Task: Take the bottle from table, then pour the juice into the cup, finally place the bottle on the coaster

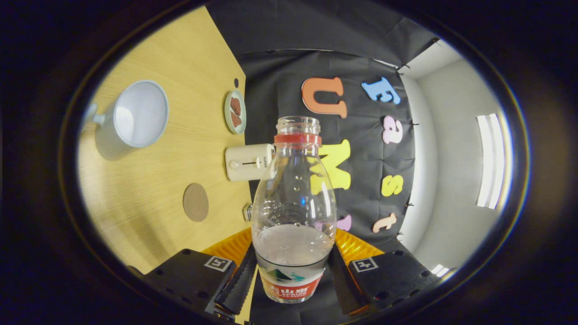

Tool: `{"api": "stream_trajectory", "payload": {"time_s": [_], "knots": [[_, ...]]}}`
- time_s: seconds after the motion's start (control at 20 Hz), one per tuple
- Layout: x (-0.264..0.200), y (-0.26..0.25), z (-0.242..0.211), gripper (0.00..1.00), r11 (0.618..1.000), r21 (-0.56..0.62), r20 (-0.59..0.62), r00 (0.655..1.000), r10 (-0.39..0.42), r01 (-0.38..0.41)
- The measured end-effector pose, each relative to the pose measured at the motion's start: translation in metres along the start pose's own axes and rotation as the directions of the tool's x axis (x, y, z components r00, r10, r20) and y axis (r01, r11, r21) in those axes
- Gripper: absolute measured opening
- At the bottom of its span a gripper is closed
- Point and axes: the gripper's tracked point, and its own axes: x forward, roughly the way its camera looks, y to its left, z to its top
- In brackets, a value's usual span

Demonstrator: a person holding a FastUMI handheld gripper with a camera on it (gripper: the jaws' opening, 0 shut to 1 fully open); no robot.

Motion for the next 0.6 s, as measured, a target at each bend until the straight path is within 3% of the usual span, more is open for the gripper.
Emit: {"api": "stream_trajectory", "payload": {"time_s": [0.25,0.6], "knots": [[0.0021,0.0022,0.0044,0.81,0.995,-0.095,-0.010,1.000,-0.006,0.005],[-0.0009,0.0036,0.0110,0.81,0.991,-0.136,-0.005,1.000,-0.020,0.019]]}}
